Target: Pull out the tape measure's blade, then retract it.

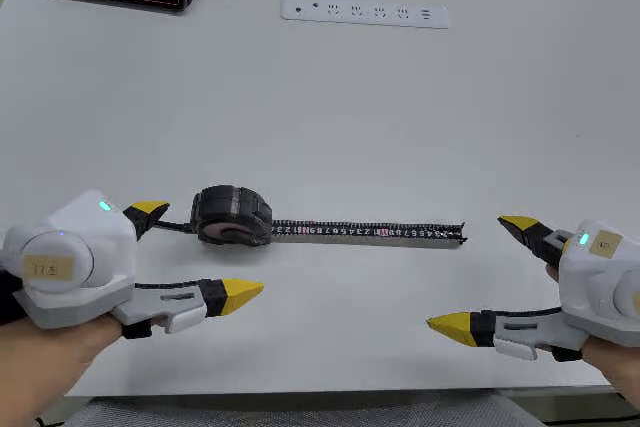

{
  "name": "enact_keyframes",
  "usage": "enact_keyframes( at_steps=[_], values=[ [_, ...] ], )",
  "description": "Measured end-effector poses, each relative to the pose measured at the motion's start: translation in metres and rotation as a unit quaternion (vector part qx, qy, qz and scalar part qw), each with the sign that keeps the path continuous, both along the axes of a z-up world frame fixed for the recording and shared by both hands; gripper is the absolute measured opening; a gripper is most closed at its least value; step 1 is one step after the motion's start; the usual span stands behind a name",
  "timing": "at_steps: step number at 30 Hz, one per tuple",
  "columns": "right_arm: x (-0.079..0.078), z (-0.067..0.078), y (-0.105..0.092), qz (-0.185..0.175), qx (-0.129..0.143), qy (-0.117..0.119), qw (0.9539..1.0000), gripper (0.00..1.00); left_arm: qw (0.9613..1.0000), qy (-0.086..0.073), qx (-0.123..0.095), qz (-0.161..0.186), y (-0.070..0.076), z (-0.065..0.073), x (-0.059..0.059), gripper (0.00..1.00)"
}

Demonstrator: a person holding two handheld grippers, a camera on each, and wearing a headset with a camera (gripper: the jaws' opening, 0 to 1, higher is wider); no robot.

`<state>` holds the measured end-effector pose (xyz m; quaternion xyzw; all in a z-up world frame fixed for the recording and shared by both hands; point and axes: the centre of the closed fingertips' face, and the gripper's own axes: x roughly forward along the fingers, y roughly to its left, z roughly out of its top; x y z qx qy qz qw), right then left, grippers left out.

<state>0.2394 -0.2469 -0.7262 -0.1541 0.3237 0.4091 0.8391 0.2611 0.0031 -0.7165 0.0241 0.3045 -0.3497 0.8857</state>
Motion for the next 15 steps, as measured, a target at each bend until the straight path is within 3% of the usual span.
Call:
enact_keyframes(
  at_steps=[15],
  values=[
    [0.003,-0.003,-0.004,-0.002,-0.001,0.0,1.0,0.95,0.9996,0.012,-0.022,0.008,-0.012,-0.005,-0.003,0.88]
  ],
)
